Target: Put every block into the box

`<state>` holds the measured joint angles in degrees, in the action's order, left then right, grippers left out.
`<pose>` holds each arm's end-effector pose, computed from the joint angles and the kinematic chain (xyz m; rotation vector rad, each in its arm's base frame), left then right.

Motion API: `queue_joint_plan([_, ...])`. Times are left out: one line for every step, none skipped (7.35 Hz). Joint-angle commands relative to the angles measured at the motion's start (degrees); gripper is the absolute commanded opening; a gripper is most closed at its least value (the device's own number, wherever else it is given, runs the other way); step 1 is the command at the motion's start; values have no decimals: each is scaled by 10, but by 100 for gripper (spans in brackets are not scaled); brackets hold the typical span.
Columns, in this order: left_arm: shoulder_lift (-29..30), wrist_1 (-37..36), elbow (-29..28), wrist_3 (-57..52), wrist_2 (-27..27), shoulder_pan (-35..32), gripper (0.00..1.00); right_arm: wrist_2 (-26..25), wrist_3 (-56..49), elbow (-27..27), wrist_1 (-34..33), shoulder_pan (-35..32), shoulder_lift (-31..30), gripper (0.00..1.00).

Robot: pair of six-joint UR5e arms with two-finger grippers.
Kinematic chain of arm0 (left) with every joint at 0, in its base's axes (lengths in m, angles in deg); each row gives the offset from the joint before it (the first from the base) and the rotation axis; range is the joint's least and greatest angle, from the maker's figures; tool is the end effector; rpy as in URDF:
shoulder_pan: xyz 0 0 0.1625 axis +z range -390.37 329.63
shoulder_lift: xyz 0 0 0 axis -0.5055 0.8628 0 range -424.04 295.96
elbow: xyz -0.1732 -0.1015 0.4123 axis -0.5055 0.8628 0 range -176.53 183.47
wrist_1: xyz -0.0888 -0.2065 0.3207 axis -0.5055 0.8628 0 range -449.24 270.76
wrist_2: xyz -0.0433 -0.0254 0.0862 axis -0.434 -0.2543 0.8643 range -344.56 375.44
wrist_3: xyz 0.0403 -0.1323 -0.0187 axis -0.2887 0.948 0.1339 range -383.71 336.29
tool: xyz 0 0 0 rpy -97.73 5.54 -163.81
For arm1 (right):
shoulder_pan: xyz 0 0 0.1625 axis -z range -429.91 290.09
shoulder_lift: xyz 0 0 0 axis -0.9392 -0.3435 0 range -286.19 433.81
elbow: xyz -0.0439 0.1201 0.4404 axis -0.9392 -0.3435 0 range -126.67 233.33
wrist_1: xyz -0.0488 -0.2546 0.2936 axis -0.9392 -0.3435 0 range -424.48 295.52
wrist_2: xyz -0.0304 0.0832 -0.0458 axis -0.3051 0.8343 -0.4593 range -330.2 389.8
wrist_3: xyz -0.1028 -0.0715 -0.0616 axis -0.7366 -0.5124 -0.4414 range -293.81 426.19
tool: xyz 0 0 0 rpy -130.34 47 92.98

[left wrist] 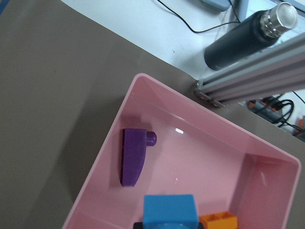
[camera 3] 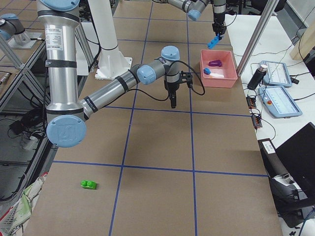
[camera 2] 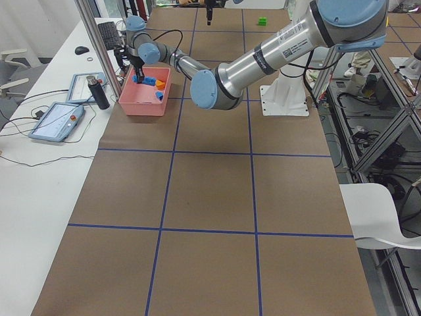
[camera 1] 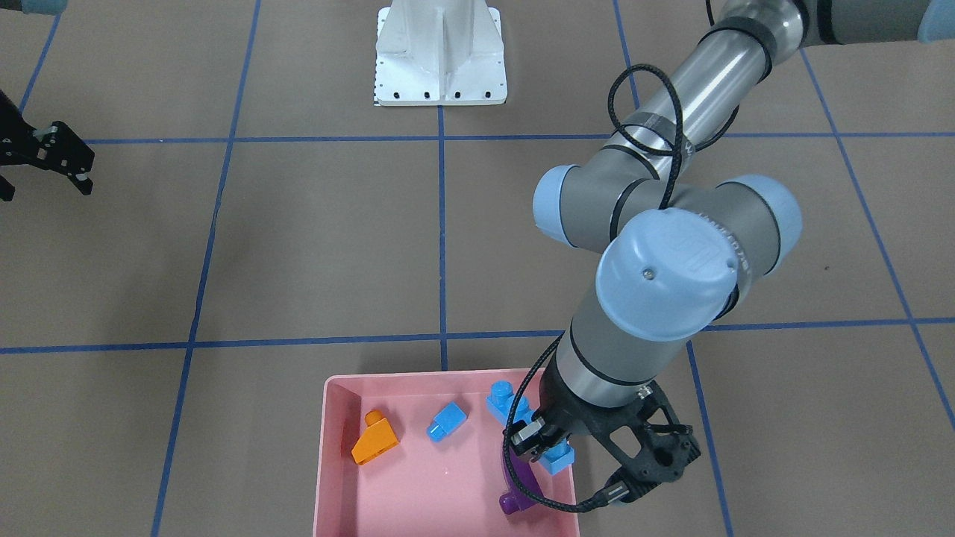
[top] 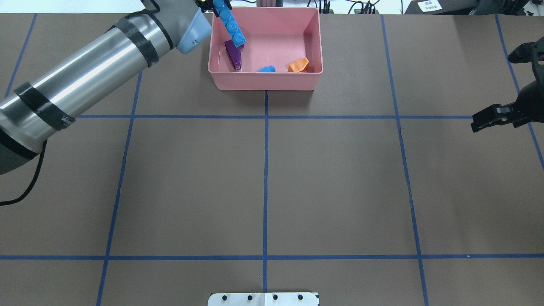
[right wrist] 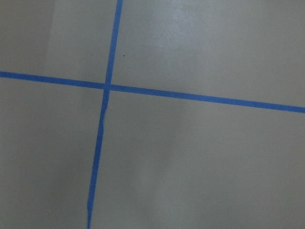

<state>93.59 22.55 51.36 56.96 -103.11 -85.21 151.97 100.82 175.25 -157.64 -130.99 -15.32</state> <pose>0.4719 -0.7858 0.1883 0.0319 0.9442 -0.5298 -0.1717 -0.4326 0.4749 0.1387 -0.7310 -0.0503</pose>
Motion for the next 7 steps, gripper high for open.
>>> queue_joint_plan([22, 35, -58, -5, 12, 22, 99, 0, -1, -1, -1, 0, -1, 100])
queue_joint_plan([28, 35, -51, -18, 9, 28, 100, -1, -2, -4, 0, -1, -3, 100])
queue_joint_plan([23, 10, -26, -50, 5, 30, 100, -2, -9, -7, 0, -6, -10, 100])
queue_joint_plan([-6, -64, 28, -144, -20, 28, 100, -2, -19, -5, 0, -20, -24, 100])
queue_joint_plan([-40, -160, 108, -261, -37, 18, 100, -2, -68, -1, 1, -36, -63, 100])
queue_joint_plan([-81, -220, 175, -337, -38, 6, 100, 0, -122, 0, 7, -60, -102, 100])
queue_joint_plan([-164, -232, 252, -411, -39, -2, 100, 0, -154, 0, 35, -75, -158, 100])
